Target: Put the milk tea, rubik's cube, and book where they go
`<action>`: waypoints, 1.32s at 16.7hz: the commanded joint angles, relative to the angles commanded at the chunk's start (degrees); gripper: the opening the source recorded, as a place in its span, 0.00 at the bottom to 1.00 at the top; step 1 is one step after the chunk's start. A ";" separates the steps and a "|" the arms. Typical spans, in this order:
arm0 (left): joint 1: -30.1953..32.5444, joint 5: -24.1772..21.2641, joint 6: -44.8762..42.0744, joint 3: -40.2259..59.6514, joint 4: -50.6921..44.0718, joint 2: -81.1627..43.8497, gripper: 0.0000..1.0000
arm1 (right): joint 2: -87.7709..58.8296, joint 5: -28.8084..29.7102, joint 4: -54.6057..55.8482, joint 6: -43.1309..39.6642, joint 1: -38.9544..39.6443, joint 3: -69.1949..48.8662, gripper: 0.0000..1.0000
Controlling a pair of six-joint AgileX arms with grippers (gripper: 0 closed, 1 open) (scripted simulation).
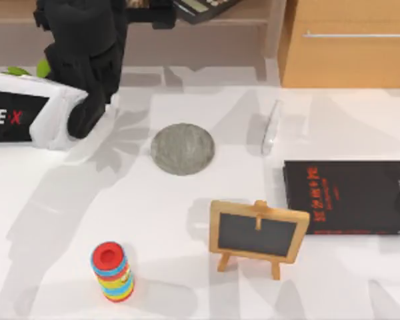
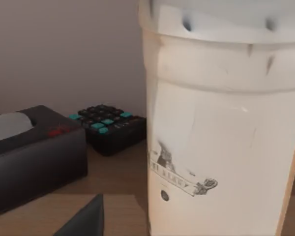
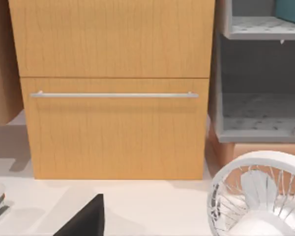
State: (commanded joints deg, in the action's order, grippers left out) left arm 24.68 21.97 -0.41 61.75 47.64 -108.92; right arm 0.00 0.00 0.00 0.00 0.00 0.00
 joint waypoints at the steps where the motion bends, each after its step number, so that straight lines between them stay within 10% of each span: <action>1: 0.00 0.00 0.00 0.00 0.00 0.00 1.00 | 0.00 0.00 0.00 0.00 0.00 0.00 1.00; 19: -3.67 -3.87 0.14 21.63 -7.60 -14.14 1.00 | 0.00 0.00 0.00 0.00 0.00 0.00 1.00; 22: -3.67 -3.87 0.14 21.63 -7.60 -14.14 0.77 | 0.00 0.00 0.00 0.00 0.00 0.00 1.00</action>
State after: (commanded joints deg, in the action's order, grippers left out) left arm 21.00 18.09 -0.27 83.38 40.05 -123.06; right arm 0.00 0.00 0.00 0.00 0.00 0.00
